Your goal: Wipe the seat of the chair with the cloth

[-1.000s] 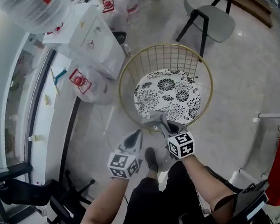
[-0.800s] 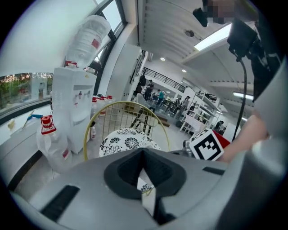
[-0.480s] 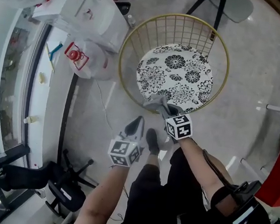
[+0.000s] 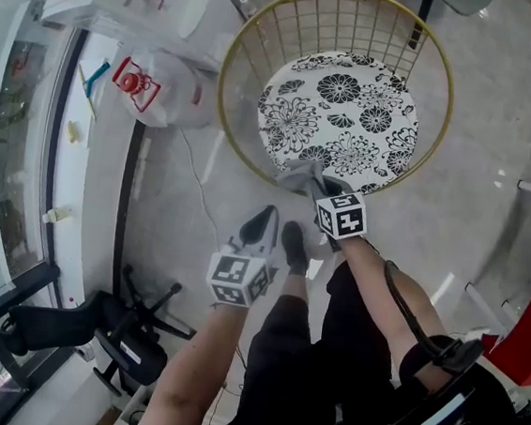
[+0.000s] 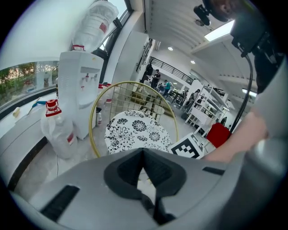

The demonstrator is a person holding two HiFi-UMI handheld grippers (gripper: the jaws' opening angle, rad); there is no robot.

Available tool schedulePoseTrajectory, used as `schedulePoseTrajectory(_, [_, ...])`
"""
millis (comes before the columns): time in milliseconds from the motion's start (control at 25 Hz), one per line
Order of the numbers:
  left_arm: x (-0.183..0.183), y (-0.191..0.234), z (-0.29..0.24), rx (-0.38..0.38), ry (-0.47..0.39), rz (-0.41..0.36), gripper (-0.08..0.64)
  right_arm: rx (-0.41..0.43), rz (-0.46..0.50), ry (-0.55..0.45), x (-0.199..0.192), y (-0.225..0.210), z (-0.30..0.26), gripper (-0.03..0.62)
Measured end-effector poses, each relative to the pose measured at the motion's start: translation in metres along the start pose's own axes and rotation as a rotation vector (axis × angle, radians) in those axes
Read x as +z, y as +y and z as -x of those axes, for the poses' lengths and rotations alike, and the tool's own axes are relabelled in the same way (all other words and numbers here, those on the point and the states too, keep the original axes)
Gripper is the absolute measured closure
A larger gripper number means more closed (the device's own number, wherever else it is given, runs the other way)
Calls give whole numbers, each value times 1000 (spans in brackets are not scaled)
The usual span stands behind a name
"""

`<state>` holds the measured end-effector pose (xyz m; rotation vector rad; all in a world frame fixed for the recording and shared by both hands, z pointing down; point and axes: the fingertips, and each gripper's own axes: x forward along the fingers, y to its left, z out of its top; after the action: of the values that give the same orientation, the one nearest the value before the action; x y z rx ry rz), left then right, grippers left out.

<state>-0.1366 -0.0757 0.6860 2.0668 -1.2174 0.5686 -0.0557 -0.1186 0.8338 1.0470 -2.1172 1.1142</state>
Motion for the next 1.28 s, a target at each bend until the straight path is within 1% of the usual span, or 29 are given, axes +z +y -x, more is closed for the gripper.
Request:
schedulePoseTrajectory(120, [-3, -2, -9, 1, 26, 13, 553, -27, -5, 5, -3, -19, 1, 566])
schedulePoseTrajectory(240, [-2, -6, -15, -10, 15, 1, 554, -51, -15, 3, -3, -34, 7, 566])
schedulePoseTrajectory(400, [0, -20, -24, -24, 24, -11, 553, -82, -1, 13, -6, -58, 18, 566])
schedulePoseTrajectory(640, [7, -38, -41, -45, 34, -22, 553, -150, -41, 6, -8, -100, 43, 566])
schedulePoseTrajectory(840, [20, -55, -54, -59, 22, 3, 553, -207, -54, 8, -10, -139, 71, 566])
schedulePoseTrajectory(1000, [30, -62, -61, -77, 26, -38, 552, -272, -68, -2, -8, -169, 99, 566])
schedulePoseTrajectory(1280, [37, -76, -68, -112, 25, -63, 554, -355, -85, -35, -8, -198, 145, 566])
